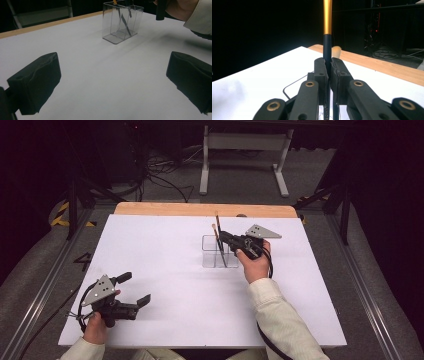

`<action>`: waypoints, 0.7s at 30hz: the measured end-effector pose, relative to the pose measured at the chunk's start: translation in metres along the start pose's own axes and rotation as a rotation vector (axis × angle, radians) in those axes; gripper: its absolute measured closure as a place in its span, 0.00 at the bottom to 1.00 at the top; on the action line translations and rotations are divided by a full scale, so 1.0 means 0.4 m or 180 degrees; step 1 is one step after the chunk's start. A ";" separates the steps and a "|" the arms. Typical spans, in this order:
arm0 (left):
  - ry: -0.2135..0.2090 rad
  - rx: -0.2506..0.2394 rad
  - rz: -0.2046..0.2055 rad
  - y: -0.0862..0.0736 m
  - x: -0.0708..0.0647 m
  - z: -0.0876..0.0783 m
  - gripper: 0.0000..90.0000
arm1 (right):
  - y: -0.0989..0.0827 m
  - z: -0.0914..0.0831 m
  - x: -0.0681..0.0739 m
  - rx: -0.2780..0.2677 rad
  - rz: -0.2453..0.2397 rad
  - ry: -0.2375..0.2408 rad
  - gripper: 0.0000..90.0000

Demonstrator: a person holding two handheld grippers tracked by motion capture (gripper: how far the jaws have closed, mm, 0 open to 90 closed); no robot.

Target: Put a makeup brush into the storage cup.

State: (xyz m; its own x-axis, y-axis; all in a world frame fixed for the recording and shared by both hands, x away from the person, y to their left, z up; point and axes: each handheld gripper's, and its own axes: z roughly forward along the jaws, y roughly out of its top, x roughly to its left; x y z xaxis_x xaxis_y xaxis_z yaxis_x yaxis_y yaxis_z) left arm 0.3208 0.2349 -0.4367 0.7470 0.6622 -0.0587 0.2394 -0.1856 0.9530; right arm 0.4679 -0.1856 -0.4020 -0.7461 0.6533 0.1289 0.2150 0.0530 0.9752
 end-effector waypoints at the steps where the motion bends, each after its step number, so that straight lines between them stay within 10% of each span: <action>1: -0.0004 0.0001 0.0003 0.000 0.000 0.000 0.00 | 0.000 0.000 0.000 0.0000 0.0000 0.0000 0.93; 21: -0.0010 0.0018 0.0010 0.000 0.000 0.002 0.00 | -0.021 0.002 0.001 0.0088 0.0001 0.0018 0.93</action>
State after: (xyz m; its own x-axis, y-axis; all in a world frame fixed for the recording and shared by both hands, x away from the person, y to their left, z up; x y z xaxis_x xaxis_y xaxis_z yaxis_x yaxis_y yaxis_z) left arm 0.3214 0.2342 -0.4369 0.7497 0.6593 -0.0567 0.2406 -0.1919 0.9515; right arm 0.4663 -0.1853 -0.4101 -0.7495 0.6491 0.1302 0.2325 0.0739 0.9698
